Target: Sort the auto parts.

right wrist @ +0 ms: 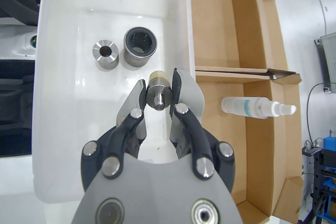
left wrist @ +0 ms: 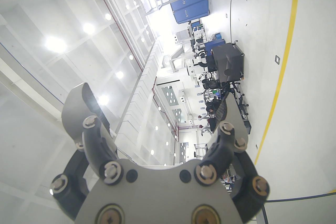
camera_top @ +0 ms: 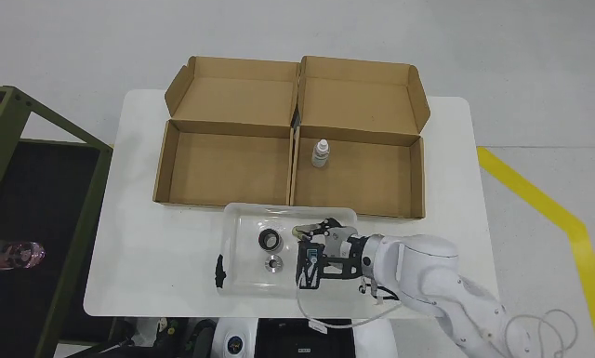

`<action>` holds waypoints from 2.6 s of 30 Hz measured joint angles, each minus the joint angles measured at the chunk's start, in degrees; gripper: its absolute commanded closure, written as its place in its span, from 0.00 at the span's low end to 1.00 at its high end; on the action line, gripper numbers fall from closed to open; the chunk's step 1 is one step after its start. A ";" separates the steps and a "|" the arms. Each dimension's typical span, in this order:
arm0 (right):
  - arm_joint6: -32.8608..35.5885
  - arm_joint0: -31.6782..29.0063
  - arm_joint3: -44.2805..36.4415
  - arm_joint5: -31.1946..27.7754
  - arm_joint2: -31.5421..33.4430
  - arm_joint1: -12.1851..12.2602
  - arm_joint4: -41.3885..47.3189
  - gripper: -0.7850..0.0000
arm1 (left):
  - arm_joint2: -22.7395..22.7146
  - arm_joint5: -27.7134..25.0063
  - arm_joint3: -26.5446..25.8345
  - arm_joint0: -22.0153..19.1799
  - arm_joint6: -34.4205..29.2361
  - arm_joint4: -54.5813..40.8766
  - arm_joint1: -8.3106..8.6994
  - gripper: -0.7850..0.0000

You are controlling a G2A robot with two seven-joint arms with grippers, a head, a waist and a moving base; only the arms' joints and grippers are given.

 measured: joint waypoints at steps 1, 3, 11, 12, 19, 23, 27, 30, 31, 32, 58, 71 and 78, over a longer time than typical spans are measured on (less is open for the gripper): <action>-1.43 -0.34 -0.17 0.49 0.61 0.08 -0.49 1.00 | 0.00 0.00 0.00 0.00 0.00 0.00 0.00 0.00; -4.79 -1.26 -0.44 1.72 2.15 0.28 -1.50 1.00 | 0.00 0.00 0.00 0.00 0.00 0.00 0.00 0.00; -15.13 -4.97 -1.01 5.15 8.17 1.05 -4.35 1.00 | 0.00 0.00 0.00 0.00 0.00 0.00 0.00 0.00; -15.72 -5.27 -1.01 5.15 8.78 1.13 -4.43 1.00 | 0.00 0.00 0.00 0.00 0.00 0.00 0.00 0.00; -18.31 -6.32 -1.01 6.19 13.21 1.43 -3.33 1.00 | 0.00 0.00 0.00 0.00 0.00 0.00 0.00 0.00; -19.31 -6.66 -0.71 6.83 14.48 1.42 -2.72 1.00 | 0.00 0.00 0.00 0.00 0.00 0.00 0.00 0.00; -20.28 -6.39 1.25 7.08 15.35 1.31 -0.48 1.00 | 0.00 0.00 0.00 0.00 0.00 0.00 0.00 0.00; -21.03 -5.47 3.76 6.36 16.21 1.22 2.17 1.00 | 0.00 0.00 0.00 0.00 0.00 0.00 0.00 0.00; -21.12 -5.10 4.52 6.17 16.45 1.20 2.89 1.00 | 0.00 0.00 0.00 0.00 0.00 0.00 0.00 0.00; -21.10 -4.61 5.50 5.98 16.72 1.16 3.70 1.00 | 0.00 0.00 0.00 0.00 0.00 0.00 0.00 0.00; 5.15 17.61 27.84 0.61 5.85 -1.71 19.52 1.00 | 0.00 0.00 0.00 0.00 0.00 0.00 0.00 0.00; 12.46 28.28 39.18 1.32 -2.14 -4.40 21.97 0.96 | 0.00 0.00 0.00 0.00 0.00 0.00 0.00 0.00; 13.16 31.09 43.06 2.33 -5.36 -5.66 21.64 0.87 | 0.00 0.00 0.00 0.00 0.00 0.00 0.00 0.00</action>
